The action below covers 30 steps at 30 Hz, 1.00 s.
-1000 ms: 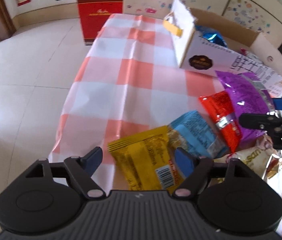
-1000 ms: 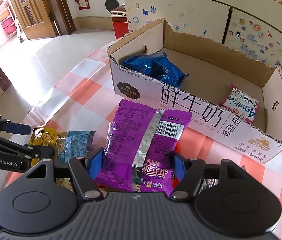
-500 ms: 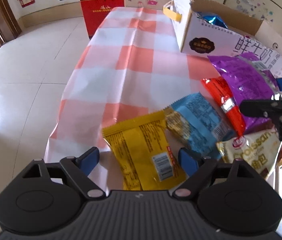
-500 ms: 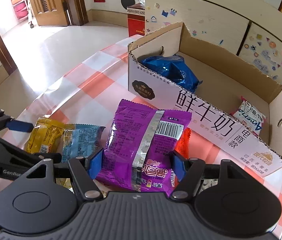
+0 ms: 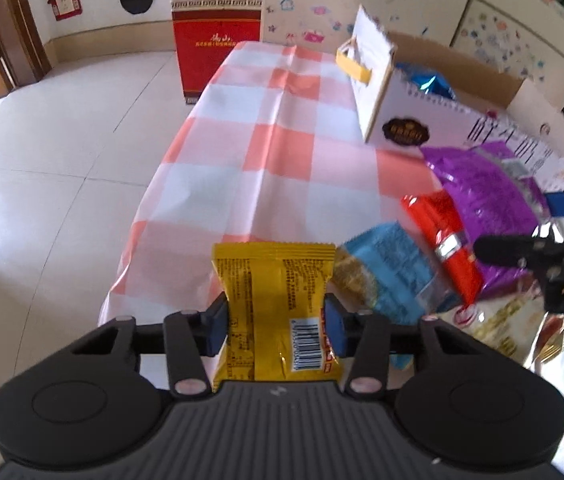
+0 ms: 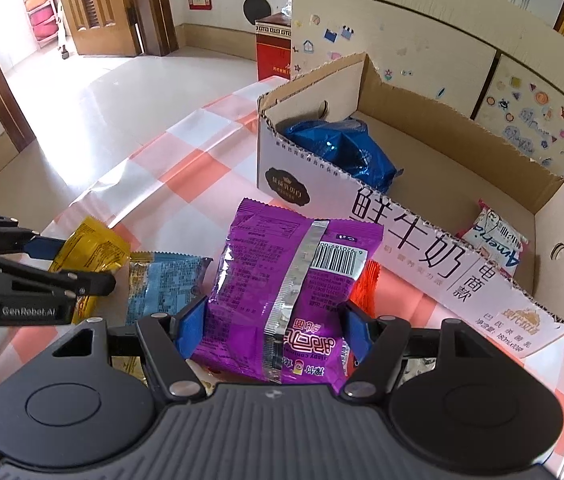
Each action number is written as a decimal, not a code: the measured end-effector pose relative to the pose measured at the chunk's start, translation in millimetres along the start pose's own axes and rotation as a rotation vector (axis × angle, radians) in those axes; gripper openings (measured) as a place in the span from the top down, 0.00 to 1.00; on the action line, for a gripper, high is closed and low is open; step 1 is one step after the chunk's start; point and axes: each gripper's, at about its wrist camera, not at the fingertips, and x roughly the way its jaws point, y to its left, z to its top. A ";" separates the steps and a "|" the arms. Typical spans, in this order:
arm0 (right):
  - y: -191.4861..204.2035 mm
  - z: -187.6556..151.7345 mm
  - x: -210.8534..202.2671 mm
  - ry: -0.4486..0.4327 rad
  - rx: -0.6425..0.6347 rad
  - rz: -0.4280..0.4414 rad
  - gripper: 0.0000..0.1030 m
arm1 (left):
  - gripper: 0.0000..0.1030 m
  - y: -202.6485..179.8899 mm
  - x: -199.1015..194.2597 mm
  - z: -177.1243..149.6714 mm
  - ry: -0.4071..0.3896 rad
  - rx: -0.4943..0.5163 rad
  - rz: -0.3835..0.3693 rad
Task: Organize snacks
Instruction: 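Carry the purple bag with the right tool while the left tool carries the yellow packet to the box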
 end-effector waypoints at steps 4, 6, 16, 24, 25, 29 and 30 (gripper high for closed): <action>1.0 0.4 -4.4 -0.016 -0.019 -0.010 0.27 | 0.55 -14.4 -16.5 7.2 -0.079 0.083 0.013; 1.1 0.7 -6.0 -0.022 -0.021 -0.012 0.27 | 0.55 -21.3 -21.5 11.3 -0.118 0.121 0.031; 5.4 4.6 -23.3 -0.080 -0.034 -0.071 0.27 | 0.54 -47.3 -43.5 33.2 -0.255 0.213 0.054; -3.2 11.0 -51.0 -0.165 0.023 -0.110 0.27 | 0.54 -66.2 -58.1 52.5 -0.330 0.252 0.037; -4.1 11.2 -53.6 -0.173 0.028 -0.116 0.27 | 0.54 -68.7 -59.7 54.8 -0.336 0.256 0.032; -8.6 10.6 -64.3 -0.200 0.049 -0.140 0.27 | 0.54 -79.6 -67.1 63.2 -0.371 0.285 0.029; -9.9 10.4 -66.7 -0.203 0.056 -0.143 0.27 | 0.54 -81.4 -68.3 64.8 -0.378 0.289 0.031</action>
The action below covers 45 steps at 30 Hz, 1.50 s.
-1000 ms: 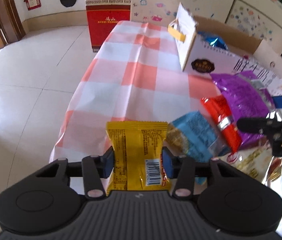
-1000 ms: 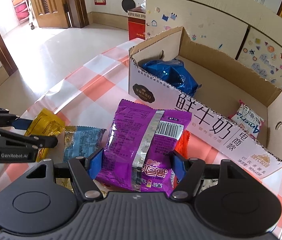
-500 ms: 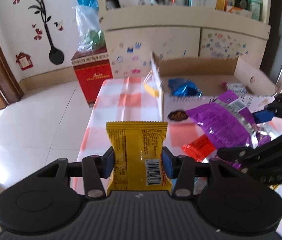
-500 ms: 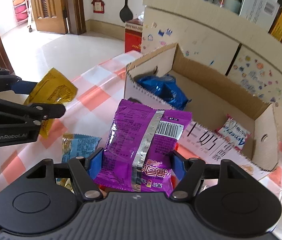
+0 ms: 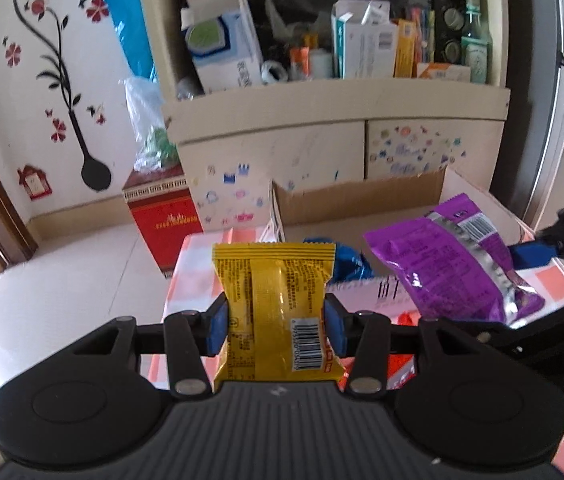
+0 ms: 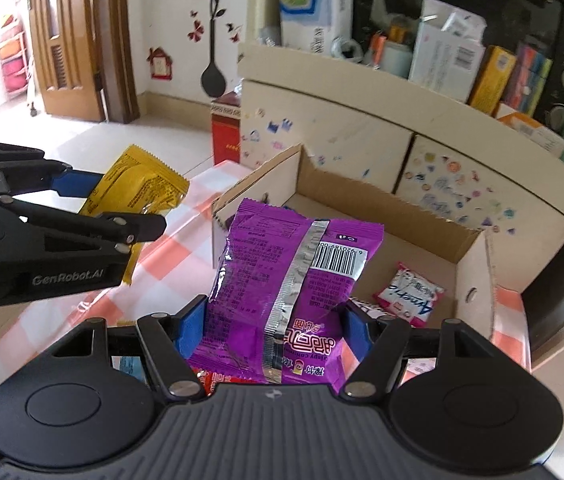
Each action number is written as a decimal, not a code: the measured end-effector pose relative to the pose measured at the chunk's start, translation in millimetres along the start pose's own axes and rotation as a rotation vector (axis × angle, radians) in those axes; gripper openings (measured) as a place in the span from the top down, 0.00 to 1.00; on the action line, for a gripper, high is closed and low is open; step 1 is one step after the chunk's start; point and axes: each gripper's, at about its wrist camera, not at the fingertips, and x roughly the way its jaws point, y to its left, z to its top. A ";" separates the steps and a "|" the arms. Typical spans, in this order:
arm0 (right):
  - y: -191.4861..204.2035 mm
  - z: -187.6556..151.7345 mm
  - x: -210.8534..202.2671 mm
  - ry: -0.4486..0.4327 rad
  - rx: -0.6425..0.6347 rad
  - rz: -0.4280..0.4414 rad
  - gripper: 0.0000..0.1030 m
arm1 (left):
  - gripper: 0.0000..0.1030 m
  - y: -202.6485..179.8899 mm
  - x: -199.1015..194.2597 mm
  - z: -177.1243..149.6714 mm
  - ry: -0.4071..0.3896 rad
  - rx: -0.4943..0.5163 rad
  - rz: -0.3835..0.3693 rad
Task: Organize snacks
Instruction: 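Carry the purple bag with the right tool while the left tool carries the yellow packet to the box, then release the purple bag into the box while the left tool releases the yellow packet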
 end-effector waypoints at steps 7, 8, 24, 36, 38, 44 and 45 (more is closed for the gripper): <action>-13.2 0.5 -8.9 -0.028 0.028 -0.039 0.27 | 0.54 -12.0 0.5 17.1 -0.034 0.029 -0.007; -15.0 -0.2 -9.7 -0.031 0.029 -0.045 0.27 | 0.54 -13.9 1.0 20.0 -0.044 0.037 -0.004; -53.7 6.5 -23.4 -0.174 0.141 -0.167 0.27 | 0.54 -15.8 20.7 45.6 -0.123 -0.021 -0.005; -76.9 16.1 0.2 -0.203 0.218 -0.187 0.27 | 0.53 -23.1 53.5 64.3 -0.129 -0.073 -0.054; -81.2 18.1 6.5 -0.212 0.241 -0.189 0.27 | 0.53 -23.7 63.7 68.4 -0.117 -0.085 -0.073; -104.2 15.2 22.1 -0.229 0.429 -0.179 0.17 | 0.27 -26.5 93.6 74.2 -0.067 -0.136 -0.115; -106.6 14.3 21.5 -0.230 0.458 -0.173 0.14 | 0.24 -25.3 94.0 73.2 -0.062 -0.154 -0.118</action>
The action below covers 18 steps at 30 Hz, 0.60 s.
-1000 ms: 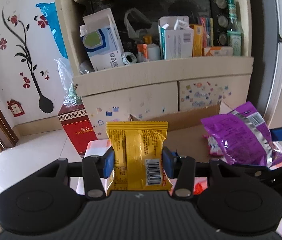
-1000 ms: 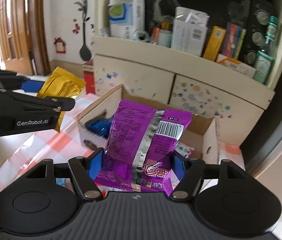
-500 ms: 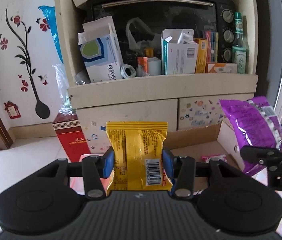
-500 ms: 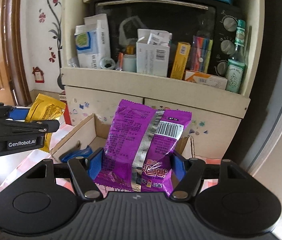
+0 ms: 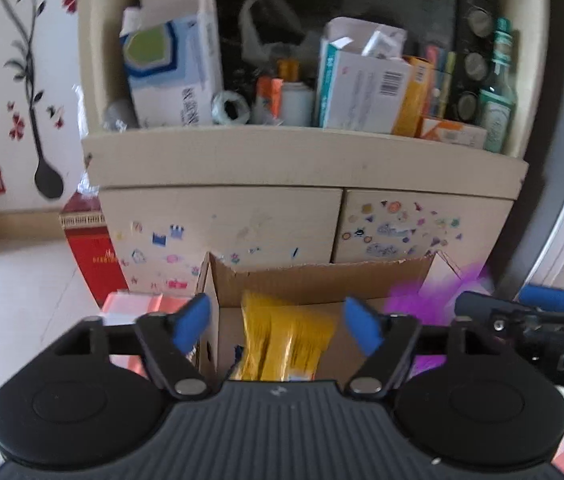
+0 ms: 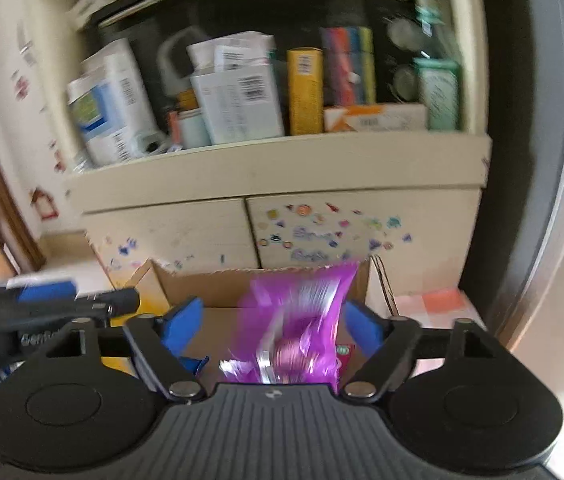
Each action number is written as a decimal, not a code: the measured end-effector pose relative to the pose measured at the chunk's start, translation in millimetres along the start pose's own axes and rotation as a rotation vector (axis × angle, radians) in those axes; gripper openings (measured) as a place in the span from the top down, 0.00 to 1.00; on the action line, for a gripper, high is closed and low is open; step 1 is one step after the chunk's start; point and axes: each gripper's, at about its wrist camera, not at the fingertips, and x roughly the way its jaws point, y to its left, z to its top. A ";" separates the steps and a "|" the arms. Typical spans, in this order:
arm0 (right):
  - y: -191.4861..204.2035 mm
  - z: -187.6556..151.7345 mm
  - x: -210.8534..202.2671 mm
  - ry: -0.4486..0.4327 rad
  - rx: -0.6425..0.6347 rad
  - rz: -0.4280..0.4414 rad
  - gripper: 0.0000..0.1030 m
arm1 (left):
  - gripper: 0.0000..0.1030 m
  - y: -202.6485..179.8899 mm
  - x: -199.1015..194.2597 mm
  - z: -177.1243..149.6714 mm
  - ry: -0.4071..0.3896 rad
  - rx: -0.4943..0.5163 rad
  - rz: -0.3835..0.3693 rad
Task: Organize snacks
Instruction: 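Release the purple bag into the box while the left tool releases the yellow packet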
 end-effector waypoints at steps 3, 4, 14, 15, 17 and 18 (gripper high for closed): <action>-6.0 1.6 -1.6 0.009 0.044 0.016 0.13 | 0.23 3.9 -3.7 0.6 0.004 -0.019 -0.007; -6.5 1.8 -2.2 0.010 0.041 0.006 0.13 | 0.22 5.3 -6.2 0.7 0.000 -0.018 -0.001; 1.6 -7.4 -12.6 0.101 -0.019 0.052 0.11 | 0.18 9.7 -36.5 -14.6 0.026 0.044 -0.006; 2.7 -9.2 -14.0 0.109 -0.030 0.056 0.11 | 0.18 9.2 -39.8 -17.7 0.030 0.050 -0.010; 4.5 -12.4 -16.6 0.127 -0.048 0.064 0.10 | 0.18 8.7 -45.6 -23.6 0.040 0.062 -0.018; 5.6 -13.9 -17.6 0.136 -0.058 0.066 0.10 | 0.18 8.5 -48.5 -27.0 0.049 0.069 -0.022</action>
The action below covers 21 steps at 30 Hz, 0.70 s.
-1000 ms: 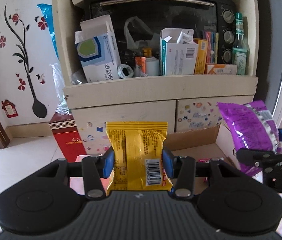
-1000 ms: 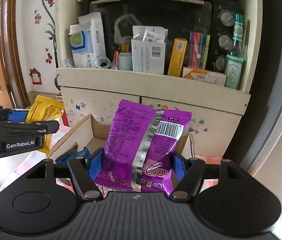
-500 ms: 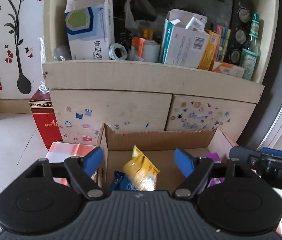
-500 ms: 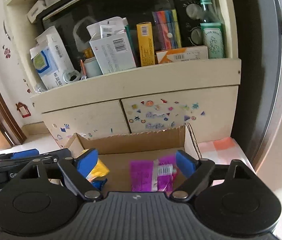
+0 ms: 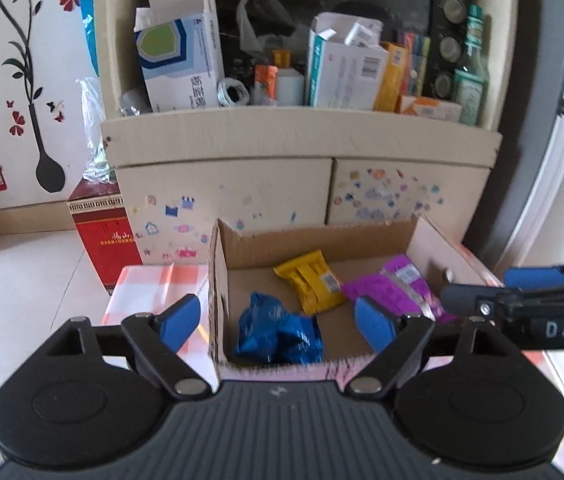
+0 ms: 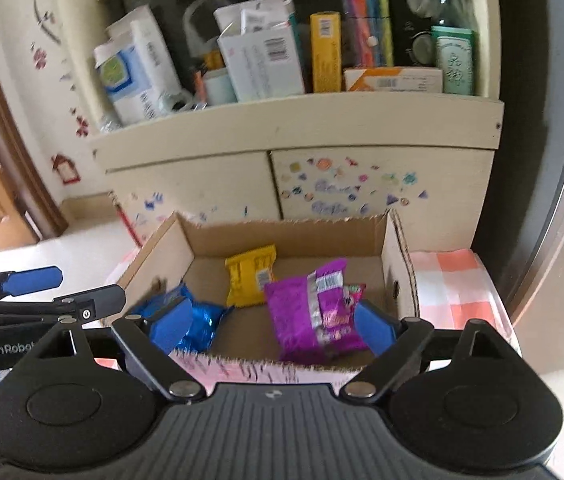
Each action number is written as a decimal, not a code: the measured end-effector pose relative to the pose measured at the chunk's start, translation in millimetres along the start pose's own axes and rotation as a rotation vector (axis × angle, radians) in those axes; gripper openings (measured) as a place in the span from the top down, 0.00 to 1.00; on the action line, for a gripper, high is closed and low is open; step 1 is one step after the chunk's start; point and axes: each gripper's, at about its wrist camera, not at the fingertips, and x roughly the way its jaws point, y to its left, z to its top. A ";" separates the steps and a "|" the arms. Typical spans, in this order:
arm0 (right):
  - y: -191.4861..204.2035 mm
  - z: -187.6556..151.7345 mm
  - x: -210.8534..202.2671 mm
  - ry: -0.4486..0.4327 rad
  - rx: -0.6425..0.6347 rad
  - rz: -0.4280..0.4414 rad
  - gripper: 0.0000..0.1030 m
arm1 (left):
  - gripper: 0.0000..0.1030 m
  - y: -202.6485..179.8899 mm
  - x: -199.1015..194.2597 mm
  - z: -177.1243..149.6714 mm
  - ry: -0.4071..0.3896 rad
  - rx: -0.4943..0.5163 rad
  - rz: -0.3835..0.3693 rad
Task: Organize snacks
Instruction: 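Release the purple bag into the box while the left tool releases the yellow packet, then grasp the yellow waffle packet with the right tool while the left tool grasps the croissant packet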
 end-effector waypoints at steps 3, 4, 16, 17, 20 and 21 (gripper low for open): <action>3.0 -4.1 -3.1 0.019 -0.025 0.001 0.10 | 0.18 -1.3 -9.6 -10.7 0.026 0.018 -0.016; 3.7 -5.1 -4.2 0.023 -0.031 0.003 0.10 | 0.18 -2.2 -13.2 -14.0 0.029 0.025 -0.020; 1.5 -28.9 -23.3 0.116 -0.083 0.022 0.10 | 0.18 -19.4 -47.0 -60.9 0.087 0.180 -0.100; 1.8 -31.4 -25.1 0.122 -0.092 0.023 0.10 | 0.18 -21.7 -49.2 -65.5 0.093 0.191 -0.108; 2.4 -39.7 -29.2 0.145 -0.115 0.028 0.10 | 0.17 -28.4 -54.4 -79.8 0.113 0.231 -0.137; 2.1 -42.6 -30.5 0.152 -0.121 0.030 0.10 | 0.17 -30.7 -55.4 -84.1 0.120 0.248 -0.146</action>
